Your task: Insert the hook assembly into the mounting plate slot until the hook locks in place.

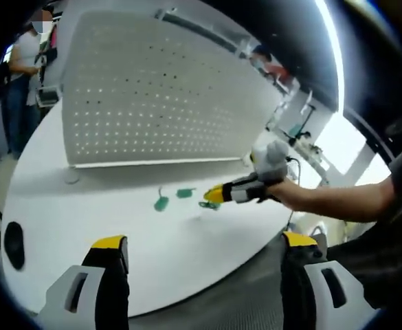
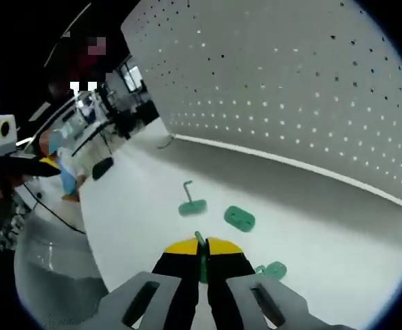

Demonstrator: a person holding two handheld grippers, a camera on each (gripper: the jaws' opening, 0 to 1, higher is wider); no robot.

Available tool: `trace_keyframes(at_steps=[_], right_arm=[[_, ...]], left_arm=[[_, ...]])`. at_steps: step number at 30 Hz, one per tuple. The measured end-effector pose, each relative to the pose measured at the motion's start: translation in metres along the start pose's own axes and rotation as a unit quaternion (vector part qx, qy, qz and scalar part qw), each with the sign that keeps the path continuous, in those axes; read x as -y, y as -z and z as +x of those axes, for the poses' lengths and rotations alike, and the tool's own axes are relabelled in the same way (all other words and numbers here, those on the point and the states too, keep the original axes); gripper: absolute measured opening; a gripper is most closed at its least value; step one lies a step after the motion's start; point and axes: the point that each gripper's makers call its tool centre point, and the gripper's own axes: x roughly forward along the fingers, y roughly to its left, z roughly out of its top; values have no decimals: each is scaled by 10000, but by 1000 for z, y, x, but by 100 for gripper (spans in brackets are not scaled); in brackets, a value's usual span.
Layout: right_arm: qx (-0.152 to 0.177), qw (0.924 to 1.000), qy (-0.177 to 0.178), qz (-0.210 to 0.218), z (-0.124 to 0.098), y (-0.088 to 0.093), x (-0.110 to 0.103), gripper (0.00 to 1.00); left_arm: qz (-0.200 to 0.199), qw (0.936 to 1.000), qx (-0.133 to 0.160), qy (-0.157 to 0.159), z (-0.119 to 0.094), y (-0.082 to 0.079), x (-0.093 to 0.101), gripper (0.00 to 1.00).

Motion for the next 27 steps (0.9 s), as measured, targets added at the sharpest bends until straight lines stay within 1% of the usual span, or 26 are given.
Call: trace_keyframes(at_steps=[4, 5, 8, 11, 13, 18, 21, 23, 25, 26, 27], right_arm=[[281, 9996, 5, 48, -10, -19, -9, 0], [366, 9993, 4, 53, -9, -23, -8, 0], [646, 9978, -36, 132, -18, -36, -18, 0], [826, 9965, -95, 75, -26, -45, -27, 0], [929, 9954, -200, 147, -31, -51, -35, 0], [1150, 9928, -292, 136, -43, -62, -50, 0], [1304, 9905, -353, 271, -49, -69, -58, 0], [1393, 9885, -432, 393, -53, -72, -64, 0], [1443, 9855, -604, 651, -56, -73, -74, 0], [1509, 9829, -684, 806, -58, -76, -78, 0], [1538, 9822, -702, 815, -60, -77, -80, 0]], left_arm=[[32, 10000, -28, 34, 3, 0, 4, 93], [38, 10000, -31, 41, 4, 0, 4, 93], [39, 10000, -35, 56, 8, -1, 6, 92], [28, 10000, -34, 44, 12, -3, 5, 92], [18, 10000, -24, 31, 14, -5, 5, 92], [-64, 10000, -13, 50, 23, -8, 6, 88], [-73, 10000, -18, 55, 29, -9, 7, 87], [-78, 9999, -30, 83, 33, -9, 10, 88], [-205, 9996, 11, 183, 38, -11, 15, 88], [-238, 9995, 20, 214, 39, -12, 16, 87], [-257, 9994, 38, 234, 41, -14, 17, 86]])
